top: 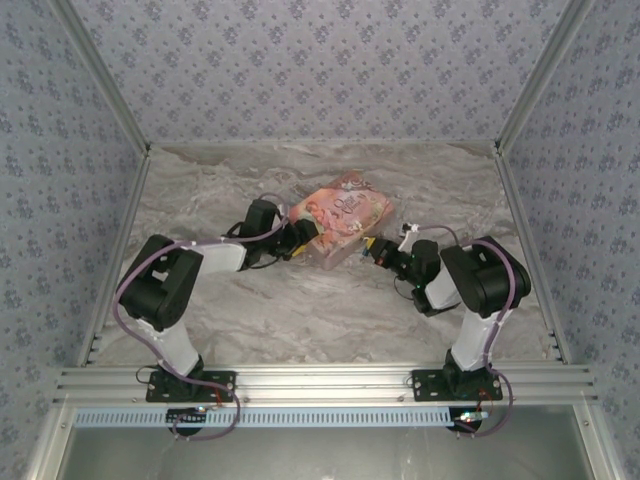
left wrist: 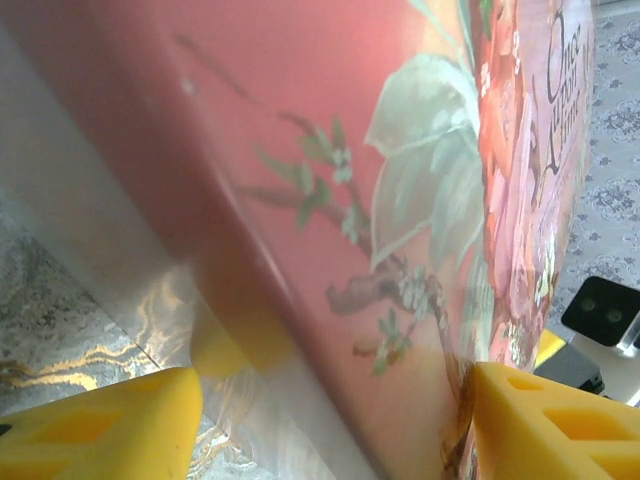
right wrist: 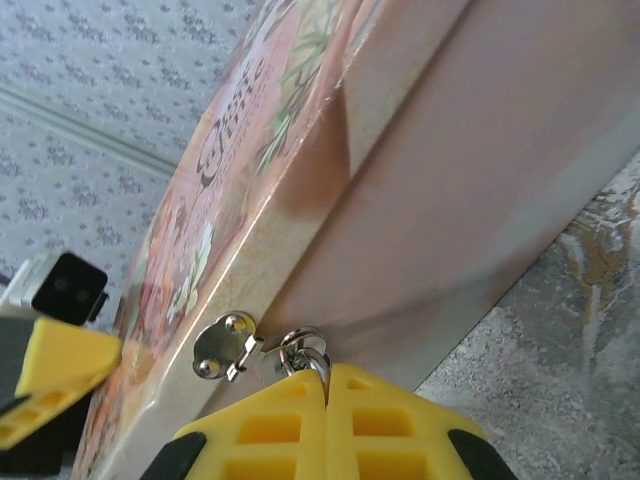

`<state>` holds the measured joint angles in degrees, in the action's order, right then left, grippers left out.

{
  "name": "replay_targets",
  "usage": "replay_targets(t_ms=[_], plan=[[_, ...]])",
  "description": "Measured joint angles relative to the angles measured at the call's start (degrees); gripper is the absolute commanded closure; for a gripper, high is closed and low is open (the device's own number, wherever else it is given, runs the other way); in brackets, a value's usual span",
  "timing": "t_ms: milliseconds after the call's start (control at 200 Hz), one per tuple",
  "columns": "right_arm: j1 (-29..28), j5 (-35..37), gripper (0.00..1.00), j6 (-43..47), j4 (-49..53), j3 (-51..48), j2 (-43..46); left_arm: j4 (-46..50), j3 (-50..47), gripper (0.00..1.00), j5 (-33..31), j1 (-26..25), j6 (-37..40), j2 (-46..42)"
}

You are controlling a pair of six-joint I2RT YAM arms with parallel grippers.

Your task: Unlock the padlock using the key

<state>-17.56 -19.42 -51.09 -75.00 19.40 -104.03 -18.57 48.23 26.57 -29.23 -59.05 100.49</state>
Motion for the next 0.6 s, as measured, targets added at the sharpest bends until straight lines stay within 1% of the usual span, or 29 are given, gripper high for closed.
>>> replay_targets(t_ms=[230,380,495,600], plan=[[0.0,3.2,1.0,-5.1,0.8,1.4,0.0,-0.6,-0.7,0.31,0.5,-0.2,-0.5,-0.3],[0.9,8.2,1.0,-7.5,1.0,2.9,0.0,-0.6,-0.8,0.31,1.0,-0.2,-0.6,-0.3],[1.9,10.5,1.0,-8.2,1.1,3.9,0.0,-0.6,-0.9,0.29,1.1,-0.1,-0.6,-0.3],[2.8,11.2,1.0,-8.2,1.2,3.9,0.0,-0.4,-1.3,0.29,1.1,0.2,-0.3,-0.9]])
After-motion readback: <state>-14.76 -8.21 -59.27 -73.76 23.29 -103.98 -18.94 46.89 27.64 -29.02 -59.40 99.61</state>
